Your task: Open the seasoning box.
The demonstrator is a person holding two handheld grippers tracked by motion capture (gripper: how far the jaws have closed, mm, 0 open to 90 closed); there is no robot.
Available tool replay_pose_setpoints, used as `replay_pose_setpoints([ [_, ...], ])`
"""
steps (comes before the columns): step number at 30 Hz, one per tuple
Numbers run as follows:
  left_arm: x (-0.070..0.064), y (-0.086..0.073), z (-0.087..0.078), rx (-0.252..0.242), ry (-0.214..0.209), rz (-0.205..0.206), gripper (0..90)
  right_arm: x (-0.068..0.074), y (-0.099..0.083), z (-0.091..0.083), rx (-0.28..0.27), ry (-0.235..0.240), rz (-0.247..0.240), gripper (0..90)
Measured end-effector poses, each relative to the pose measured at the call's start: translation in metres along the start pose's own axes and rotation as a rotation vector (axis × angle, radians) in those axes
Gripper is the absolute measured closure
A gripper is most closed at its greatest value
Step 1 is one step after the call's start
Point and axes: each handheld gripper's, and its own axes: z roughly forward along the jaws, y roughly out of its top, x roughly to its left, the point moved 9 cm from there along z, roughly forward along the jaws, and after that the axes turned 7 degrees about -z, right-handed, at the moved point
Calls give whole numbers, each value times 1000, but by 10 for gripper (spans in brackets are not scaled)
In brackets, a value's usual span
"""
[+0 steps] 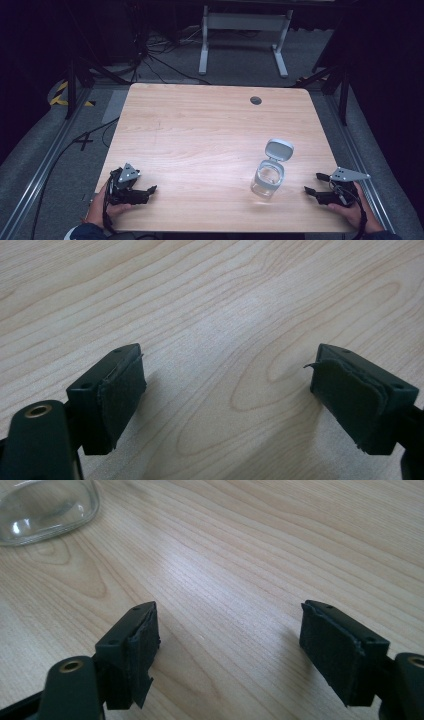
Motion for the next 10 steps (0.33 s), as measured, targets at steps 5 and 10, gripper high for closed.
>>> replay_pose_setpoints([
  [5, 0, 0, 0, -1, 1, 2, 144, 0, 0, 0, 0, 0, 0, 239],
  [10, -1, 0, 1, -6, -3, -8, 141, 0, 0, 0, 0, 0, 0, 239],
])
